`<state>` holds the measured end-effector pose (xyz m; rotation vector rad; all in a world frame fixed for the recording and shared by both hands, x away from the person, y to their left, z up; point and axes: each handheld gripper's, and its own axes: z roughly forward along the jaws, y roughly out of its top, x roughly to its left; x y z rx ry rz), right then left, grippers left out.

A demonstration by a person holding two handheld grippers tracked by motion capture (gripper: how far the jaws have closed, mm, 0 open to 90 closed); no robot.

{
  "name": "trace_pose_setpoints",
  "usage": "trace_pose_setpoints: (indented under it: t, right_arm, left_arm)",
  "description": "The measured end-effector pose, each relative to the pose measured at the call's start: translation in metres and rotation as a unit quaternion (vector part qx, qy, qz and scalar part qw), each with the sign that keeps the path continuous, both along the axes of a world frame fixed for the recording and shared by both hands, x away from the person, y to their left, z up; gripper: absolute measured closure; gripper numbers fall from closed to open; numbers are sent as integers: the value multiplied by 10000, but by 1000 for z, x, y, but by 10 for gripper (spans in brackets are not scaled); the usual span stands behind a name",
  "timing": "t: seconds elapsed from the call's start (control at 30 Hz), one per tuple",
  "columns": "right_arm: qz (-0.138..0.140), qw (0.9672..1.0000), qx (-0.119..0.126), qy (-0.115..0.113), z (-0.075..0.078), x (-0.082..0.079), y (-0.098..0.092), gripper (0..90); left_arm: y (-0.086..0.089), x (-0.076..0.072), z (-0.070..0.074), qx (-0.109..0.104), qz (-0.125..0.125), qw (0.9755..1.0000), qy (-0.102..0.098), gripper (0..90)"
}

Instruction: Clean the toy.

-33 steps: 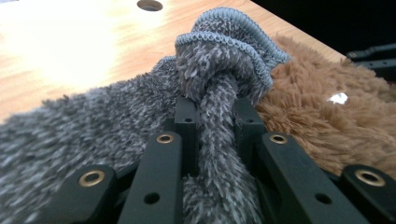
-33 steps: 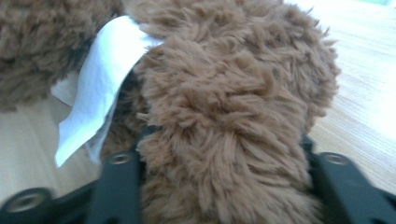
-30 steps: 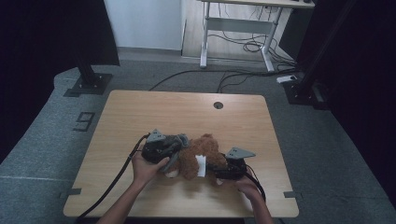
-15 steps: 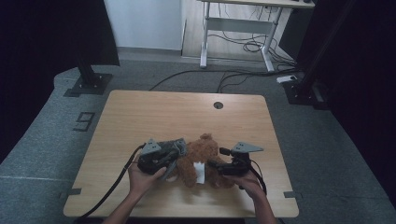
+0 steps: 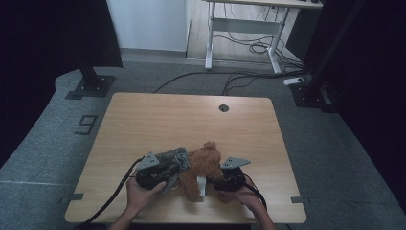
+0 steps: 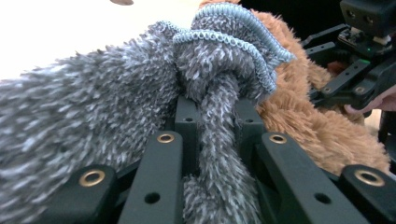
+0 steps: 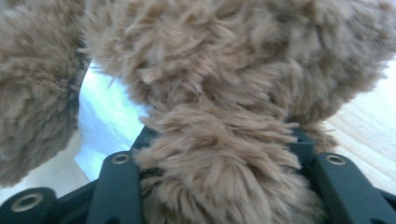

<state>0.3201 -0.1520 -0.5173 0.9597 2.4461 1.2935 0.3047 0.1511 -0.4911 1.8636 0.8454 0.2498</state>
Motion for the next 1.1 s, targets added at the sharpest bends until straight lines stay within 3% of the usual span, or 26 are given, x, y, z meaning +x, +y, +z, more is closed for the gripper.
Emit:
trace_pose_setpoints:
  t: [0.17, 0.33, 0.43, 0.5, 0.6, 0.77, 0.9, 1.0, 1.1]
  right_arm:
    - [-378, 9989, -104, -256, -2, 6, 2, 526]
    - [-855, 9942, -257, -595, -3, 24, -2, 540]
    - [-1104, 9910, -185, -729, -5, 35, -8, 541]
    - [-1139, 9907, -72, -740, -6, 39, -11, 540]
    - [-1067, 9916, 27, -727, -7, 38, -14, 536]
    - [-771, 9942, 215, -713, -9, 26, -17, 522]
    - [-482, 9956, 116, -801, -13, 10, -16, 522]
    - [-329, 9963, 25, -791, -15, 6, -10, 524]
    - [-313, 9962, -20, -812, -16, 6, -6, 526]
  left_arm:
    - [-9, 15, -1, 49, 117, 9999, -100, 765]
    - [-26, 44, 0, 114, 215, 9996, -140, 765]
    - [-32, 60, 2, 107, 234, 9997, -47, 764]
    - [-33, 63, 2, 102, 228, 9997, -16, 764]
    - [-32, 59, 2, 153, 195, 9997, -76, 764]
    - [-21, 41, -3, -91, 101, 9999, -48, 764]
    - [-22, 24, 11, -223, 52, 9997, -34, 761]
    - [-36, 20, 31, -271, -96, 9993, -236, 761]
    - [-68, 24, 49, -219, -335, 9983, -434, 761]
